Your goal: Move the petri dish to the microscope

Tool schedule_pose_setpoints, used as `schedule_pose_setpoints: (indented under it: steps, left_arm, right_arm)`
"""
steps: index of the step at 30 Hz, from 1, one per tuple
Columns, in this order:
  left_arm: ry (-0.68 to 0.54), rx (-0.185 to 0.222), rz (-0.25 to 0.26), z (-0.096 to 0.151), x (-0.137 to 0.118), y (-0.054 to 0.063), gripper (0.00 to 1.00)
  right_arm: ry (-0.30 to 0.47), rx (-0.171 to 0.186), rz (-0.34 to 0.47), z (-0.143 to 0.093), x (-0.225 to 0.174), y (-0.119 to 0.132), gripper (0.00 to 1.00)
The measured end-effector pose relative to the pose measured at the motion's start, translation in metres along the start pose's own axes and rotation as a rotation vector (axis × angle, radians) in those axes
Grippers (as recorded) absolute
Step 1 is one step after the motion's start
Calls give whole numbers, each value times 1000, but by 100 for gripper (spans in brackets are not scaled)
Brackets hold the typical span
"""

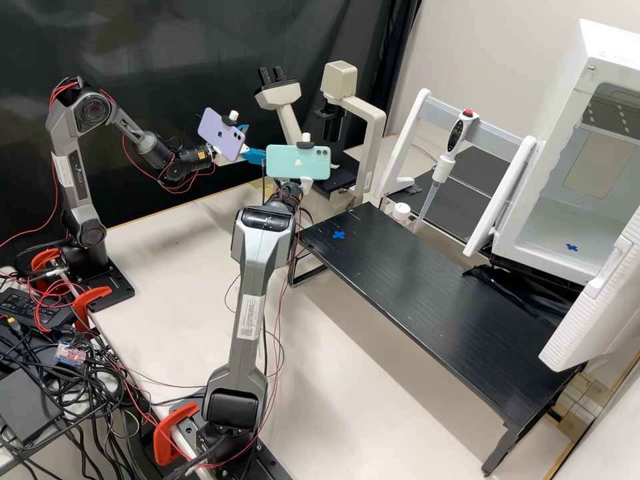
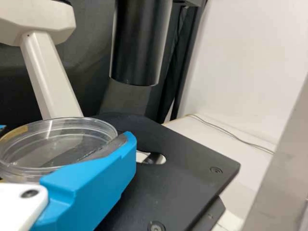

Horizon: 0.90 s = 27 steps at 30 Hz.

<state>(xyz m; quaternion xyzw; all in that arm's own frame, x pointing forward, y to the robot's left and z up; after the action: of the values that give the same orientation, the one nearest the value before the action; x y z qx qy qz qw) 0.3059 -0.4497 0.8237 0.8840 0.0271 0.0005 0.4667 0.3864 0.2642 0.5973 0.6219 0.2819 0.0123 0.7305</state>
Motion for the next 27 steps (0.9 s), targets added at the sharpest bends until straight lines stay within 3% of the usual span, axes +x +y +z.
schedule_pose_setpoints:
  steps: [25,27]
  left_arm:
    - [2,-1,0,0,0,0,100]
    - [4,-3,1,0,0,0,100]
  right_arm:
    - [-52,-42,-99,15,24,17,0]
    - [-56,-29,-115,16,19,21,0]
